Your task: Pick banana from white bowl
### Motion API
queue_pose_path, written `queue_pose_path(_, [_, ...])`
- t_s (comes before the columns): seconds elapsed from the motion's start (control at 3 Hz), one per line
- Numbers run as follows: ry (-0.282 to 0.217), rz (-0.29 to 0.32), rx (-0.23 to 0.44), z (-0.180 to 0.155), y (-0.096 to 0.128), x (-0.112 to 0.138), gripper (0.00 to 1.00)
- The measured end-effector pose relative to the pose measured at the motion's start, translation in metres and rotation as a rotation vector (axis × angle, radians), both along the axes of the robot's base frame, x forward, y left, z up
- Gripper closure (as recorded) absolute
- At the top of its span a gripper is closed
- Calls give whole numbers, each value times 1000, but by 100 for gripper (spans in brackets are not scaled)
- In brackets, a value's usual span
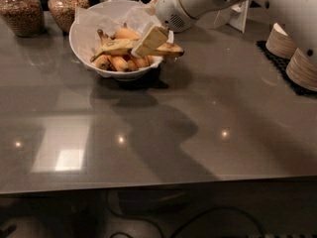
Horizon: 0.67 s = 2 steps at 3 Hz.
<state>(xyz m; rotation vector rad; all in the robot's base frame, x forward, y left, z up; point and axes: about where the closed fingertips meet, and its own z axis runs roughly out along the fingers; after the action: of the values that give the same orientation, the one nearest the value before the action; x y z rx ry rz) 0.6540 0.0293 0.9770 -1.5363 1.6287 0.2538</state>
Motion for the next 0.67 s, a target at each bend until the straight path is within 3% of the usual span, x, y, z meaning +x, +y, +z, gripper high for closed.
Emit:
queue_pose_path(0.33, [22, 17, 7, -13, 13, 5, 36])
queue_pose_path(0.67, [58, 20, 1, -32, 20, 7, 37])
